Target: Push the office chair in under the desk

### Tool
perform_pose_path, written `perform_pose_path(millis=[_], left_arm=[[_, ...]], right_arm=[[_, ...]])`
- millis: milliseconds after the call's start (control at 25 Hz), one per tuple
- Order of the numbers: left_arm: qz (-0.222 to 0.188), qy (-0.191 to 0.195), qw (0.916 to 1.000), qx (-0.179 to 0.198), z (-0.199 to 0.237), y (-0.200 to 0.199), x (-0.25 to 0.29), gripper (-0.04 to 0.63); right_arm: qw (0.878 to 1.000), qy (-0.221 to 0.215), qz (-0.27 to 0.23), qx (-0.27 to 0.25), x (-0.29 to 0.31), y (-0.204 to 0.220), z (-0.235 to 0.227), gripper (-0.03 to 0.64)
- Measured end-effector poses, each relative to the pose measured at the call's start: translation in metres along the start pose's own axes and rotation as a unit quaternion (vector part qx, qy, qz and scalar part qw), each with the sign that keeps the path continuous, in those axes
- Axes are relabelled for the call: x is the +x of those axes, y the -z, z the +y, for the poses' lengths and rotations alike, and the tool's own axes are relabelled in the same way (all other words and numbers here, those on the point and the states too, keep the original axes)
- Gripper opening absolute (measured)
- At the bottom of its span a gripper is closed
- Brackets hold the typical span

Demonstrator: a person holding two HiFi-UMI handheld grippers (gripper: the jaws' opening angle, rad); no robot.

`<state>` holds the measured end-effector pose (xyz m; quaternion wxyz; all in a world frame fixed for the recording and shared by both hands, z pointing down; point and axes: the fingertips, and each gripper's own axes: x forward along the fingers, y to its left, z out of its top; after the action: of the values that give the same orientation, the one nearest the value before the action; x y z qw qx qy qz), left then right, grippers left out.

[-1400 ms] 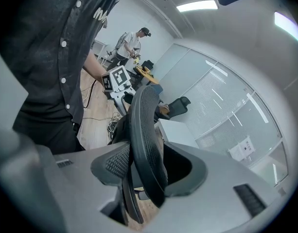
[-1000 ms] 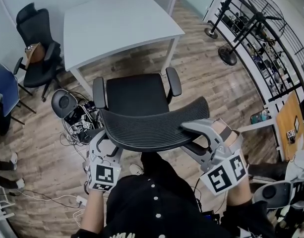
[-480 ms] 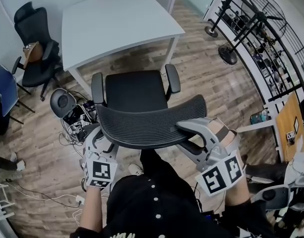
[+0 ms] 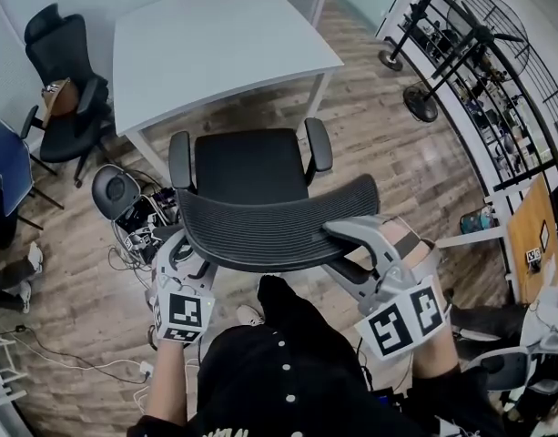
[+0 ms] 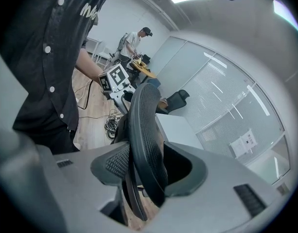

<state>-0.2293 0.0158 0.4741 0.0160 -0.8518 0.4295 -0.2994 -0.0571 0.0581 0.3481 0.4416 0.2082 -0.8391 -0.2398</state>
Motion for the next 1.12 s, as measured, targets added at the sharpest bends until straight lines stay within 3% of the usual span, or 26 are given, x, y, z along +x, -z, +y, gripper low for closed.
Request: perform_pose_path(millis=[1120], left_arm=[[0.010, -0.003, 0.9999, -0.004, 0.044, -0.012, 0.054, 0.268]], right_arm=[[1.000, 0.002, 0.002, 0.001, 0.041, 0.016, -0.053, 0.212]])
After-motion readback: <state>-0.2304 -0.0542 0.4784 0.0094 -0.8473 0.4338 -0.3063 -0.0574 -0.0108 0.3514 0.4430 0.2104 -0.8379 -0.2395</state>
